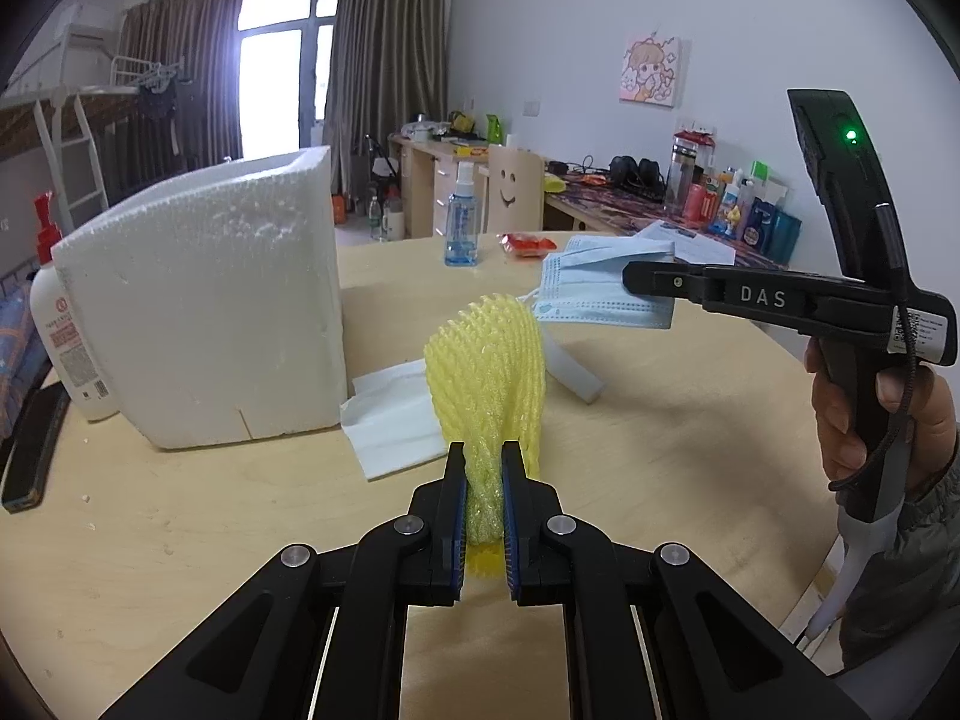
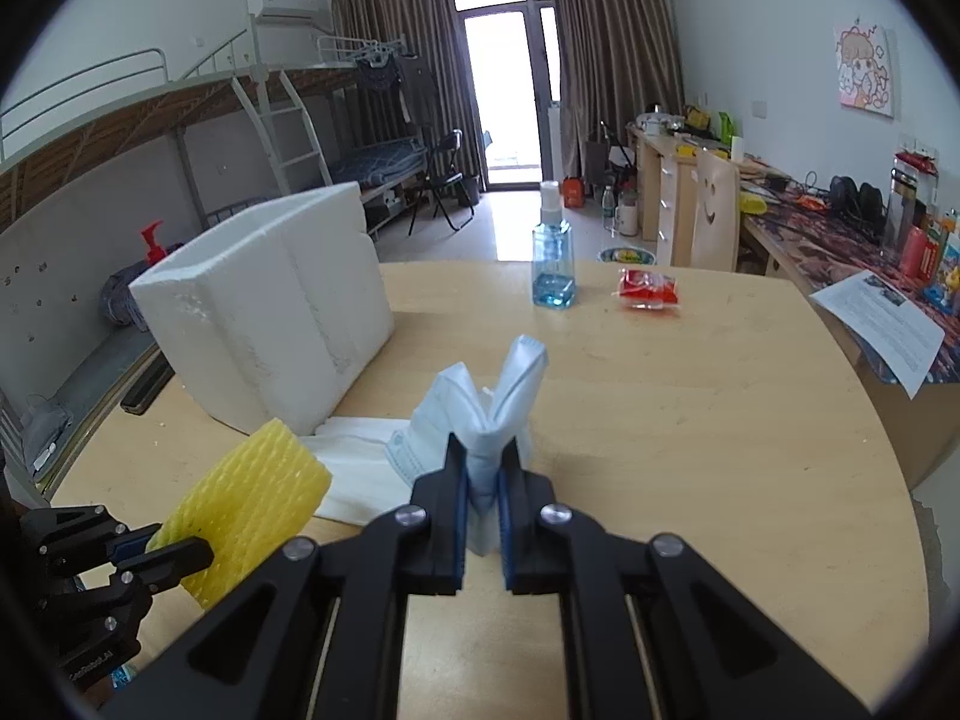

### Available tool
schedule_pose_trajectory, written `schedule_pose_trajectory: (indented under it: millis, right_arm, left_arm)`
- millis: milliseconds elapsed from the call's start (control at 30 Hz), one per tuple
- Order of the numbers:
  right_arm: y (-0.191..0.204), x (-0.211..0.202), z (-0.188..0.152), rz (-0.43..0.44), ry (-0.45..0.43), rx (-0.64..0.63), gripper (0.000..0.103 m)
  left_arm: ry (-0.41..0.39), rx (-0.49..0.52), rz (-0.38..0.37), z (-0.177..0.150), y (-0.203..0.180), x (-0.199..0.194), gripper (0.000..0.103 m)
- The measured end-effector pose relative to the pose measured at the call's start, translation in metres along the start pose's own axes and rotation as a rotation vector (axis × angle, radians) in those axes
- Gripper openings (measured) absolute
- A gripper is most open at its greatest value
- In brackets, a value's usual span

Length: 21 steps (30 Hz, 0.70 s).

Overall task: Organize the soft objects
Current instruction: 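Lift the yellow net and blue mask and carry both over the white foam box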

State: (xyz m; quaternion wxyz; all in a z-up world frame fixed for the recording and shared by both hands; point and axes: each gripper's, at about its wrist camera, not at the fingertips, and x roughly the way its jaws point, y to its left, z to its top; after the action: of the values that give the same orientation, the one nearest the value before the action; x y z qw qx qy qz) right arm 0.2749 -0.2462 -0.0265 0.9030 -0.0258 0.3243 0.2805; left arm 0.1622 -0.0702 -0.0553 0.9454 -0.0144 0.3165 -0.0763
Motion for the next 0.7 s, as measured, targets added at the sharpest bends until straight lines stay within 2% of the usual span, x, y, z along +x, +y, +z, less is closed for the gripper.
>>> schedule_pose_trajectory:
  millis: [700]
  right_arm:
    - [0.006,-0.058,-0.01,-0.011,-0.12,-0.023,0.011]
  left_arm:
    - [-0.07,0.049,0.013,0.001,-0.022,-0.031,0.01]
